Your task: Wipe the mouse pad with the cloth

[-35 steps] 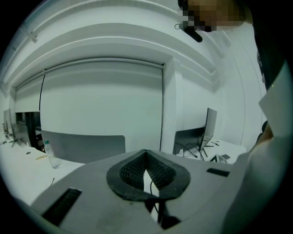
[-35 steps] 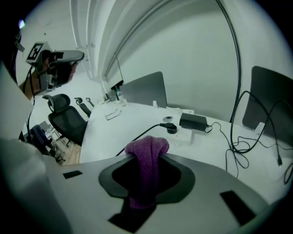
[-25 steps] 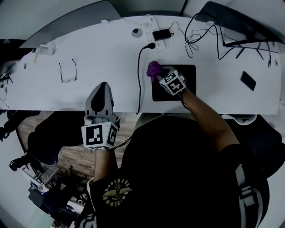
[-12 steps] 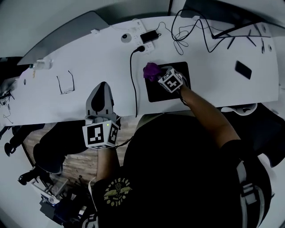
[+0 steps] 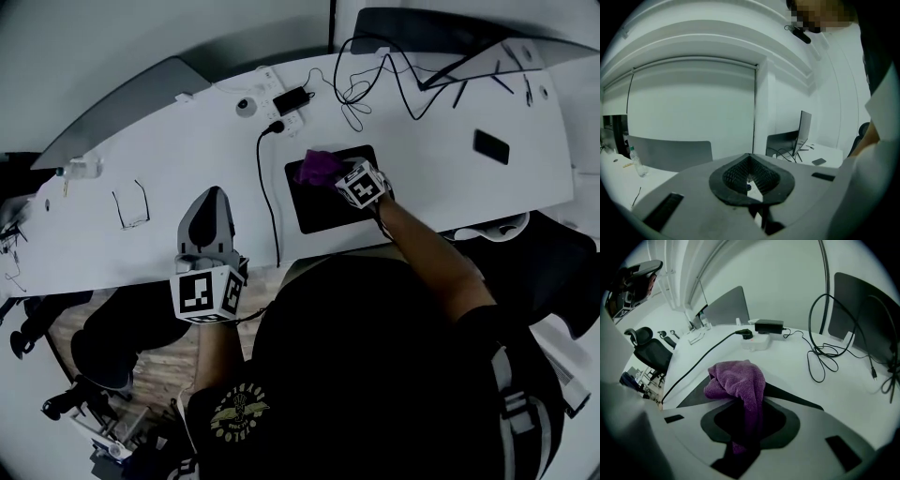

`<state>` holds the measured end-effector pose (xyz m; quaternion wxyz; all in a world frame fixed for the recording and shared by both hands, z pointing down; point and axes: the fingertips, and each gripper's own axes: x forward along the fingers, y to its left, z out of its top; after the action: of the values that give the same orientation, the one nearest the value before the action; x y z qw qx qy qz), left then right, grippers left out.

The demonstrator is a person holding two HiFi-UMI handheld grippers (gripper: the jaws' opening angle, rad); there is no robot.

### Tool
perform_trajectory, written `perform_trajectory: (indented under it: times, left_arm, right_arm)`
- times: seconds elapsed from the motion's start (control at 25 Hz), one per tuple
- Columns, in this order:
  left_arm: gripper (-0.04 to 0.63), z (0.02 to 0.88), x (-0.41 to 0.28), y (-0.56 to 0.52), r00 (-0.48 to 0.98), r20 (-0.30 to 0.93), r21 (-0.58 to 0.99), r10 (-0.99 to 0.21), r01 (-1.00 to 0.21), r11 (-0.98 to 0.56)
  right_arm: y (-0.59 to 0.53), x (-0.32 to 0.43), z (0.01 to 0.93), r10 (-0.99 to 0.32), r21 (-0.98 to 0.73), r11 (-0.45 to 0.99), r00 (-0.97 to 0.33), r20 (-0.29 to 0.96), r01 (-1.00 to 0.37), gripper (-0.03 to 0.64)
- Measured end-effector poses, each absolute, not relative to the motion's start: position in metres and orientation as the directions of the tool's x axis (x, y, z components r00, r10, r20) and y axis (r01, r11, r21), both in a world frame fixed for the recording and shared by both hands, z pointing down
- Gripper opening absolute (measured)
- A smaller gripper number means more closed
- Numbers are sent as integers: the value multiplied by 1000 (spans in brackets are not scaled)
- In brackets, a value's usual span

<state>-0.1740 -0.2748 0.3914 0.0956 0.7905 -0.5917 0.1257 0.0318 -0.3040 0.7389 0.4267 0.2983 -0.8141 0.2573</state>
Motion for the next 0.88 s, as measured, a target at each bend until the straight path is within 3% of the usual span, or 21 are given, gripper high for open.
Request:
perform_trajectory:
  times: [0.72,0.88]
  left_arm:
    - [2,387,-200,-269,261,286,13,-922,-963,-269]
    - [2,385,-199,-271,278,276,16,-920,-958,-285]
  right_arm:
    - [-310,117,744,-353,-133,467,-322,878,-874,95]
    - [-310,147,740,-382,-42,436,-227,896,-899,94]
